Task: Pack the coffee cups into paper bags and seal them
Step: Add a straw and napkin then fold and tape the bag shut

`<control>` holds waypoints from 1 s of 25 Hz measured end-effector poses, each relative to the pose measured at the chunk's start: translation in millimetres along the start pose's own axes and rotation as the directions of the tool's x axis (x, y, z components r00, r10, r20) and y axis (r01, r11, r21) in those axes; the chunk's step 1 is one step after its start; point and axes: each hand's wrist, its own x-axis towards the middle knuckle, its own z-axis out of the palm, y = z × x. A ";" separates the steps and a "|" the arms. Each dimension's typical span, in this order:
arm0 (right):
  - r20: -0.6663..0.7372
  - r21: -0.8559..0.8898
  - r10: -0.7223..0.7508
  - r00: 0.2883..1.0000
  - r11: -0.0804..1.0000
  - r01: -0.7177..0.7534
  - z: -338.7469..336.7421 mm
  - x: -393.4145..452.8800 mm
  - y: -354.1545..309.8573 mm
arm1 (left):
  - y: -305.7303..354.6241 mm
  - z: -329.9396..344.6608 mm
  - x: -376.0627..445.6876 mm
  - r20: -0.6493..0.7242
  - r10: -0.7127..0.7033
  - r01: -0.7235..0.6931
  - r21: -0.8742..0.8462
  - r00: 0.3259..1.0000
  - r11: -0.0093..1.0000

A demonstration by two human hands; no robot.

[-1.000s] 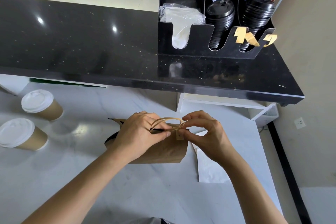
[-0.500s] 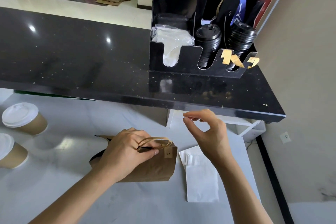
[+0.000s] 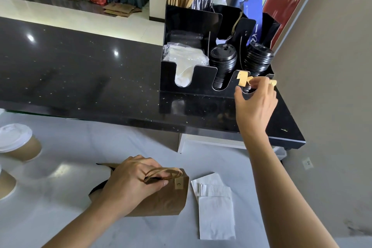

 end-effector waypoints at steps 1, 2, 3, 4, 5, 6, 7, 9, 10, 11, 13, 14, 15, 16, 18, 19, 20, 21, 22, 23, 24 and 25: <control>0.014 -0.100 -0.029 0.999 0.994 0.030 2.9 4.0 1.2 | -0.1 0.3 0.1 0.001 0.002 -0.002 0.002 1.000 1.000; 0.045 -0.197 -0.068 0.997 0.978 0.075 6.0 6.7 2.7 | -0.3 0.4 0.5 0.003 0.002 -0.002 0.003 1.000 1.000; 0.082 -0.270 -0.099 0.992 0.956 0.117 9.6 8.3 4.8 | -0.5 0.1 0.6 0.006 0.000 0.000 0.004 1.000 1.000; 0.110 -0.317 -0.118 0.987 0.937 0.147 13.2 9.8 7.4 | -0.5 0.0 0.6 0.007 -0.003 0.003 0.003 1.000 1.000; 0.126 -0.344 -0.128 0.984 0.925 0.165 16.9 11.8 10.0 | -0.7 0.2 0.3 0.007 -0.005 0.005 -0.001 1.000 1.000; 0.127 -0.359 -0.140 0.982 0.917 0.177 19.8 14.3 11.8 | -1.1 0.3 0.1 0.009 -0.006 0.006 -0.003 1.000 1.000; 0.118 -0.362 -0.154 0.981 0.913 0.187 22.1 17.0 13.1 | -1.1 0.2 -0.3 0.012 -0.006 0.006 -0.003 1.000 1.000; 0.079 -0.338 -0.179 0.981 0.921 0.195 24.5 23.1 13.7 | -0.7 -0.2 -0.9 0.013 -0.007 0.007 -0.004 1.000 1.000; 0.057 -0.326 -0.192 0.980 0.924 0.200 25.4 25.5 14.1 | -0.5 -0.2 -1.1 0.011 -0.006 0.006 -0.008 1.000 1.000; 0.037 -0.319 -0.209 0.977 0.924 0.210 25.4 27.5 14.8 | -0.4 0.0 -1.0 0.009 -0.006 0.006 -0.010 1.000 1.000; 0.005 -0.294 -0.244 0.970 0.926 0.235 24.9 29.9 17.2 | 0.1 -0.1 -1.0 0.009 -0.009 0.009 -0.002 1.000 1.000; -0.014 -0.272 -0.260 0.966 0.930 0.247 24.4 30.3 18.8 | 0.4 -0.1 -0.9 0.009 -0.011 0.011 0.002 1.000 1.000; -0.036 -0.253 -0.277 0.960 0.932 0.259 24.2 30.0 20.1 | 0.7 -0.2 -1.0 0.008 -0.013 0.013 0.001 1.000 1.000; -0.062 -0.241 -0.297 0.953 0.931 0.274 23.9 29.1 21.0 | 0.9 -0.4 -0.9 0.006 -0.013 0.013 -0.003 1.000 1.000; -0.104 -0.227 -0.330 0.938 0.926 0.300 23.8 25.7 22.8 | 1.0 -0.7 -1.4 0.003 -0.009 0.009 -0.012 1.000 1.000; -0.116 -0.219 -0.335 0.935 0.927 0.305 23.3 23.9 23.6 | 1.7 -0.7 -1.1 0.004 -0.009 0.009 -0.019 1.000 1.000; -0.123 -0.206 -0.336 0.934 0.929 0.307 23.5 20.6 24.6 | 1.8 -0.8 -1.3 0.003 -0.009 0.009 -0.025 1.000 1.000; -0.128 -0.195 -0.338 0.932 0.930 0.311 23.2 16.8 25.0 | 1.7 -0.7 -1.3 0.000 -0.009 0.009 -0.028 1.000 1.000; -0.130 -0.183 -0.345 0.930 0.930 0.319 22.8 11.7 25.5 | 1.2 -0.1 -1.3 -0.002 -0.008 0.008 -0.028 1.000 1.000; -0.133 -0.170 -0.359 0.924 0.927 0.335 21.8 5.4 25.1 | 1.0 0.3 -1.6 -0.003 -0.006 0.006 -0.028 1.000 1.000; -0.131 -0.149 -0.376 0.917 0.922 0.357 20.6 -1.8 23.5 | 0.3 0.9 -1.6 -0.002 -0.006 0.006 -0.030 1.000 1.000; -0.118 -0.112 -0.387 0.914 0.920 0.375 19.0 -9.6 20.3 | -0.1 1.2 -1.8 -0.003 -0.007 0.006 -0.033 1.000 0.999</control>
